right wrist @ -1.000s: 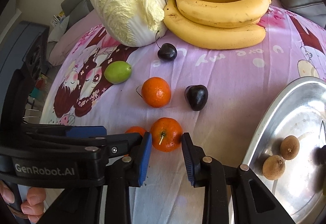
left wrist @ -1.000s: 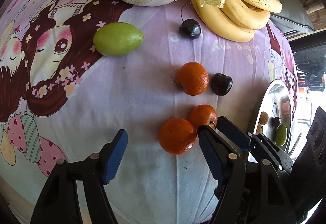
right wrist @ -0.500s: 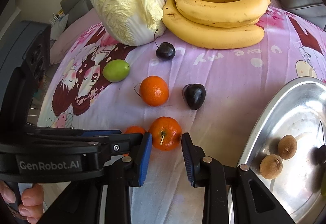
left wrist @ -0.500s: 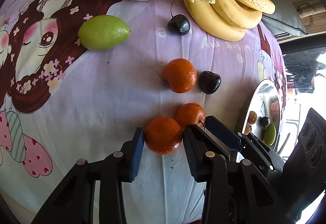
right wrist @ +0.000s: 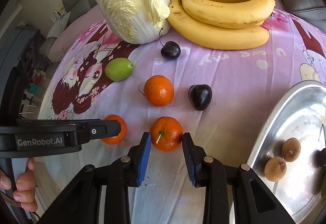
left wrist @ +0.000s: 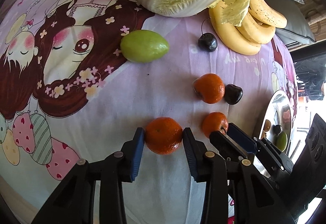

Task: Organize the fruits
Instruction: 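Grasp another tangerine with the right gripper while the left holds its tangerine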

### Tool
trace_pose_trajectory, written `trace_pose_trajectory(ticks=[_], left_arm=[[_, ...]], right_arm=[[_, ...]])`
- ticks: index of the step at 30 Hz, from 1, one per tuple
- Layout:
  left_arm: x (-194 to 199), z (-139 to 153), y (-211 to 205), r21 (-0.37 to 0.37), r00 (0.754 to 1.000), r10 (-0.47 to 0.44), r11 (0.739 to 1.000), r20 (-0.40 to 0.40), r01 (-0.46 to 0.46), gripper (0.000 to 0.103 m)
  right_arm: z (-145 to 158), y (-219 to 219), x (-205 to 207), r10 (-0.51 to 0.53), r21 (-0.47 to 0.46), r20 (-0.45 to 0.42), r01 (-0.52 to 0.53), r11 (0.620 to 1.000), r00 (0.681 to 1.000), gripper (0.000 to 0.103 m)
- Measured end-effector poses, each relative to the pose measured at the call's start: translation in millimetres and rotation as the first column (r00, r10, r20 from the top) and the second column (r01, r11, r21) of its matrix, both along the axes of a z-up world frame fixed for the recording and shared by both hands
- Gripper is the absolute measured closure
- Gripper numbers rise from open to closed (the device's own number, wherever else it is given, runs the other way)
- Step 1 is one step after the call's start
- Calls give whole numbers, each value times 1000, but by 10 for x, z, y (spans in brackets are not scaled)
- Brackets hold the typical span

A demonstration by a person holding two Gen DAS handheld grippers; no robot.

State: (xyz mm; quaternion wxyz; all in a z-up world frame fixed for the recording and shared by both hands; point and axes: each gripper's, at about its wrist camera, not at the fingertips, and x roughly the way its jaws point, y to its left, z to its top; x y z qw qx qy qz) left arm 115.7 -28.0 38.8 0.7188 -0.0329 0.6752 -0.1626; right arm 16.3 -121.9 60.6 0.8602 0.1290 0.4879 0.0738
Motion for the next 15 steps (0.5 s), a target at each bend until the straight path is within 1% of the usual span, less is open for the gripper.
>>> trace_pose_trajectory(ticks=[2,5,12,15], left_arm=[[-3,-9,7,4,1000,-4,1000,-4,4,63],[-22,-18,-8,18,1000,-14,1000,5,14,62],[-12,-8,7,24,1000,-10,1000,-5,10,60],[-31,-37,-50,31,1000,-10,999,-10,10,60]], right_arm=[[-16,20,13,0,-16,-4,0,1000,1000,62],[-20,67,16,8,-50,0,-8,999,1000,61],[-28,63,25,-2,-48,13,3,999,1000,61],[-23,56,24,-3,-43,18,4,999,1000,61]])
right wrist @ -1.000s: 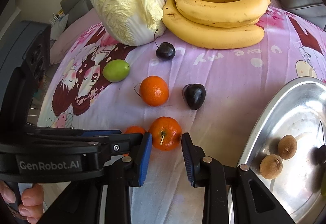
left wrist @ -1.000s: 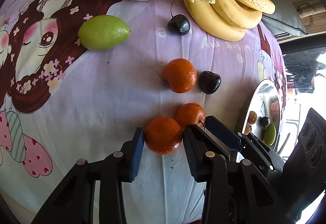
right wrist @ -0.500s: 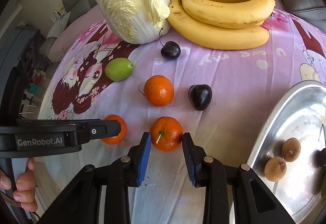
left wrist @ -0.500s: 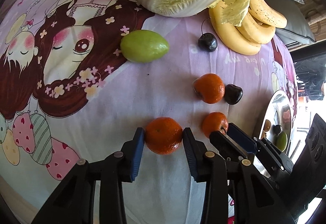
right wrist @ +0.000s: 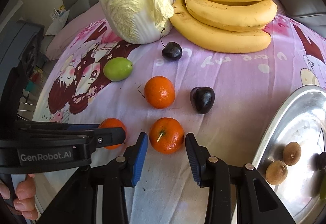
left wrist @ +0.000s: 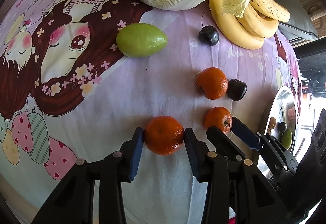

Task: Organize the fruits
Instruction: 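Grasp another tangerine with the right gripper while the left holds its tangerine, then carry both held tangerines over the steel bowl with both grippers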

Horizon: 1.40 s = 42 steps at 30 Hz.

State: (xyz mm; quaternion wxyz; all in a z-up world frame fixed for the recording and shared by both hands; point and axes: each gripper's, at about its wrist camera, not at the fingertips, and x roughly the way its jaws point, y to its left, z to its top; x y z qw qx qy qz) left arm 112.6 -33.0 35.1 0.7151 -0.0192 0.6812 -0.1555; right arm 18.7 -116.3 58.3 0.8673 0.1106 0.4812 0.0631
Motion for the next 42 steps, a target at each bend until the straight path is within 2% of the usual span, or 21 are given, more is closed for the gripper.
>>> trace_pose_trajectory(ticks=[10,16,18,20,23,31,35,37,39,42], left_arm=[[-53,-244,-147,26,1000,11,1000,-16,-10,60],[-49,-193,-231,52,1000,-1,999,-4,1,61],[-53,-158,-253,59,1000,3,998,3,-4,61],[-78,-86,-292,60,1000,2,998,15,-3,61],[-81,4,-342,73,1000,-6,997,30,4,61],[-84,-48,-380,103,999,33,994,15,-35,61],[-44,-80,-332,108,998,59,992,16,-61,61],[-52,-52,-311,106,997,68,992,21,-70,61],[-47,-35,-263,106,997,78,991,27,-81,61],[-29,-34,-198,107,995,93,990,27,-95,61]], right_arm=[[36,19,-21,6,9,13,-6,1000,1000,65],[141,-15,-99,0,16,30,0,1000,1000,68],[213,-35,-144,3,24,53,-4,1000,999,80],[282,-58,-182,4,36,75,-7,999,997,80],[275,-87,-184,0,43,65,-3,999,998,80],[268,-170,-202,-12,54,58,9,998,998,80],[273,-158,-180,-14,49,64,11,999,998,78],[281,-143,-172,-15,42,73,12,999,997,70],[282,-125,-160,-17,31,78,14,999,997,57],[261,-100,-135,-12,30,75,10,999,997,57]])
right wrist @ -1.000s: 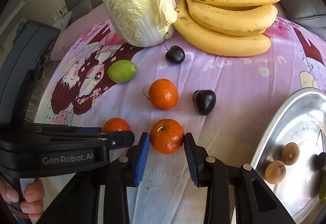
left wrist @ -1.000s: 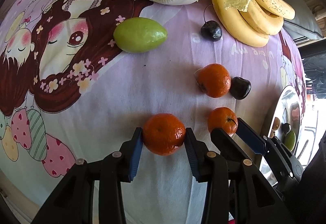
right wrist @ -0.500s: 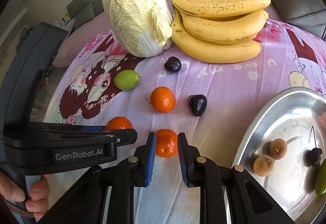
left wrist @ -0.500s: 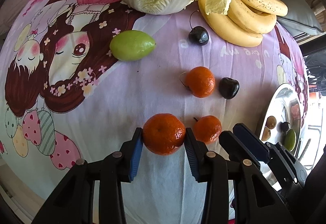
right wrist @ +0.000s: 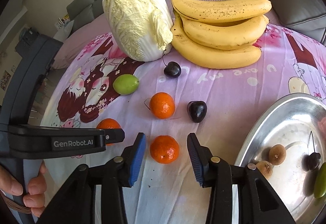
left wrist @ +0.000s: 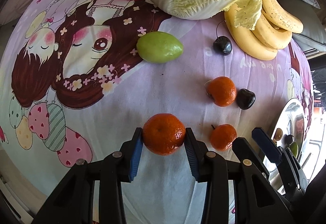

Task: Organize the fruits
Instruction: 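Carry both held tangerines over the steel bowl with both grippers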

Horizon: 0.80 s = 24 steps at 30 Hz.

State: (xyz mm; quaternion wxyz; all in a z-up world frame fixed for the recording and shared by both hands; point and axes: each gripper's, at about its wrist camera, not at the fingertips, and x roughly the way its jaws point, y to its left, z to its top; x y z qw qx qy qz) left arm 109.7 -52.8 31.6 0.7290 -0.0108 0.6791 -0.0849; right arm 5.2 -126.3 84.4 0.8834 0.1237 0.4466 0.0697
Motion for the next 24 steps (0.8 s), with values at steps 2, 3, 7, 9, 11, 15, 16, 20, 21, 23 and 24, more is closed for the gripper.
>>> trace_pose_trajectory(ticks=[2,3,7,9,11,15,16,20,21,23,24], left_arm=[[4,-14,31,2,1000,7,1000,0,-7,61],[-10,-21,36,1,1000,9,1000,-2,-9,61],[-20,-57,87,-5,1000,14,1000,-7,-14,61],[-27,-74,99,-10,1000,9,1000,-11,-10,61],[-43,-101,212,-16,1000,2,1000,-15,-2,61],[10,-154,109,-35,1000,-3,999,-19,2,61],[25,-171,118,-42,1000,-4,999,-18,4,61],[37,-203,193,-73,1000,-9,997,-20,8,61],[41,-213,211,-80,1000,-9,997,-20,8,61],[47,-237,226,-92,1000,-12,996,-19,11,61],[47,-259,231,-96,1000,-15,995,-19,13,61]], right_arm=[[-27,31,25,5,-5,-6,-5,1000,1000,57],[-41,48,34,9,-9,-11,-9,1000,1000,57],[-107,124,64,25,-30,-29,-26,999,999,57],[-149,151,79,28,-39,-43,-30,999,999,57],[-185,172,96,33,-41,-53,-36,999,998,57],[-239,214,126,35,-65,-67,-39,997,997,57],[-251,224,133,35,-70,-69,-40,997,997,57],[-296,256,166,33,-85,-78,-40,996,996,57],[-306,257,170,32,-87,-81,-39,995,996,57],[-317,254,177,27,-87,-82,-35,996,996,58],[-316,253,178,25,-86,-80,-32,996,996,60]])
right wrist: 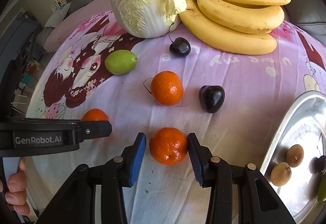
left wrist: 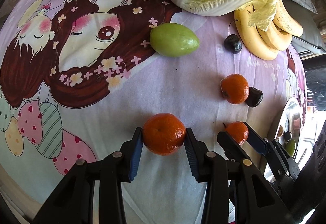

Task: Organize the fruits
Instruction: 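Carry both held tangerines over the steel bowl with both grippers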

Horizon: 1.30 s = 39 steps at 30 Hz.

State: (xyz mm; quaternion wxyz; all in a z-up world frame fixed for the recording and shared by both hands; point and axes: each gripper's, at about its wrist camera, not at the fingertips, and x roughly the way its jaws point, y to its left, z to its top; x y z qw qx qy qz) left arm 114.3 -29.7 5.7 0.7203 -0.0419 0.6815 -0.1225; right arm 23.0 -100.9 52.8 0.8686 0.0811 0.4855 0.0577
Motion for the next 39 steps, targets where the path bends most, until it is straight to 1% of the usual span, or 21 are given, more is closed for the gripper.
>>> trace_pose_trajectory(ticks=[2,10,16,23,26,29,34,39], left_arm=[[-8,-13,-2,-5,1000,-5,1000,2,5,61],[6,40,-8,-7,1000,-3,1000,5,3,61],[-8,137,-127,16,1000,-21,1000,16,21,61],[-74,399,-429,47,996,-70,997,56,68,61],[-113,530,-579,66,992,-104,993,76,99,61],[-171,644,-733,84,987,-136,988,89,128,61],[-243,795,-1006,106,976,-190,978,104,179,61],[-322,882,-1252,130,963,-244,965,111,229,61]], right_arm=[[2,-1,4,-4,-3,4,4,1000,1000,63],[22,-2,-13,-5,2,8,5,1000,1000,65],[223,-30,-120,-8,28,64,7,1000,998,65],[410,-217,-309,-57,56,93,52,997,994,65],[499,-306,-444,-83,39,114,79,996,990,65],[570,-442,-592,-110,45,134,105,993,985,65],[631,-671,-795,-170,39,154,166,985,973,65],[654,-886,-932,-220,36,166,217,976,961,65]])
